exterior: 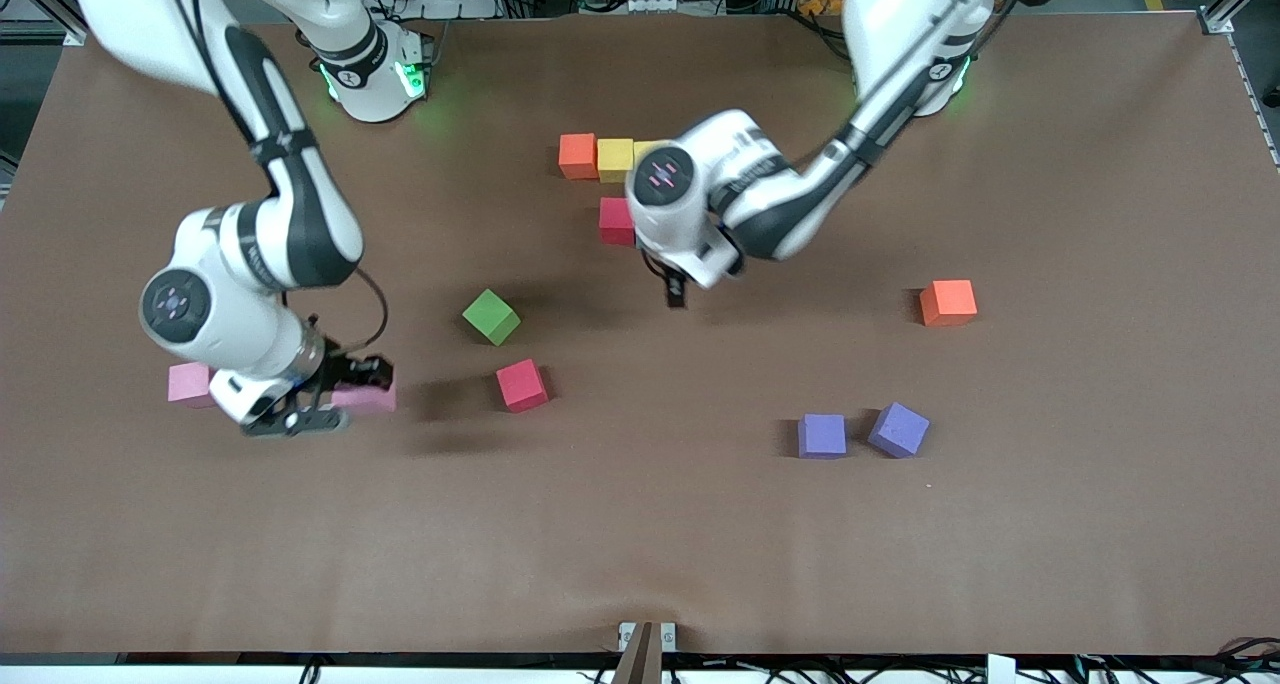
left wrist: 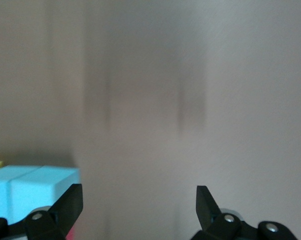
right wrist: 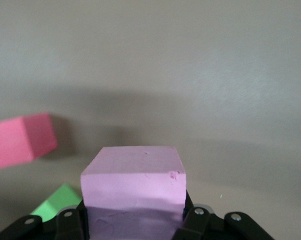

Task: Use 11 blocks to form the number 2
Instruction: 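Carry the lavender block to the stack while the left gripper reaches purple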

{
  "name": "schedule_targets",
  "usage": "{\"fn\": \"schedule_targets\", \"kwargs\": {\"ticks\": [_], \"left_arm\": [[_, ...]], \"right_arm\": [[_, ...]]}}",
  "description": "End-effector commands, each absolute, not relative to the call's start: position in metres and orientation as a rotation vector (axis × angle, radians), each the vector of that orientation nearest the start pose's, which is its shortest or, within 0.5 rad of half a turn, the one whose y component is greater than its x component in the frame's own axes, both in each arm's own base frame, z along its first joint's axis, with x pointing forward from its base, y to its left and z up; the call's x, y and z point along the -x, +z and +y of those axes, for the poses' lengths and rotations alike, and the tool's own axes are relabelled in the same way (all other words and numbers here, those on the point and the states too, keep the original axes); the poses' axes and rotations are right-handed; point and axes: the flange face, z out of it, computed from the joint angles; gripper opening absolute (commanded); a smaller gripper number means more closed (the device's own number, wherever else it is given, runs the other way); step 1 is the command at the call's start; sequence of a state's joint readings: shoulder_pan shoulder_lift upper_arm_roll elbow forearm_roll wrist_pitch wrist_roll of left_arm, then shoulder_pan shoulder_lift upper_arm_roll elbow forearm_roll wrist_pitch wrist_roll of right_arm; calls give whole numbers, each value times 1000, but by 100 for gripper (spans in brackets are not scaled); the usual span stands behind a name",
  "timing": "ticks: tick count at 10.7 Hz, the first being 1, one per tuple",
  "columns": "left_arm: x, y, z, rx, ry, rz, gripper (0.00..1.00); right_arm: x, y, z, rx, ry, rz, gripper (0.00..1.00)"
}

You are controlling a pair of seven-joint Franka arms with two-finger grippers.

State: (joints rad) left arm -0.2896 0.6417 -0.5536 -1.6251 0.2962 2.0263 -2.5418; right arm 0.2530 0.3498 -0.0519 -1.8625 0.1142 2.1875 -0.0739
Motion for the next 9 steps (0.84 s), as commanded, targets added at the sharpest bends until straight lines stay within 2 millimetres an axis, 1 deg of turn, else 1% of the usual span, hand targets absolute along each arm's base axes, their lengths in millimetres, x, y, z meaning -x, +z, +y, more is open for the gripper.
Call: {"fn": "schedule_targets", "kwargs": {"ticks": [1, 3, 4, 5, 6, 7, 8, 9], "left_arm": [[-537, 289, -401, -2231, -42, 2395, 100], [-571, 299, -362, -2219, -50, 2373, 100], [-582, 303, -346, -2246, -41, 2337, 100], [-589, 310, -336, -2268, -22, 2303, 100], [-596, 312, -326, -2292, -6, 2274, 100], [-605, 316, -312, -2307, 10, 2250, 100], [-609, 320, -308, -2334, 14, 2212, 100], [-619, 326, -295, -2334, 18, 2194, 100]], "right_arm": [[-556, 345, 168, 2983, 37, -636, 35], [-517, 346, 211, 2938, 9, -822, 35], [-499, 345, 236, 2918, 14, -911, 35], [-480, 344, 264, 2891, 22, -1003, 34], [-465, 342, 287, 2872, 20, -1101, 34], [-453, 338, 302, 2869, 17, -1225, 33], [-444, 335, 311, 2867, 18, -1336, 33], [-429, 325, 321, 2857, 35, -1447, 33]]}}
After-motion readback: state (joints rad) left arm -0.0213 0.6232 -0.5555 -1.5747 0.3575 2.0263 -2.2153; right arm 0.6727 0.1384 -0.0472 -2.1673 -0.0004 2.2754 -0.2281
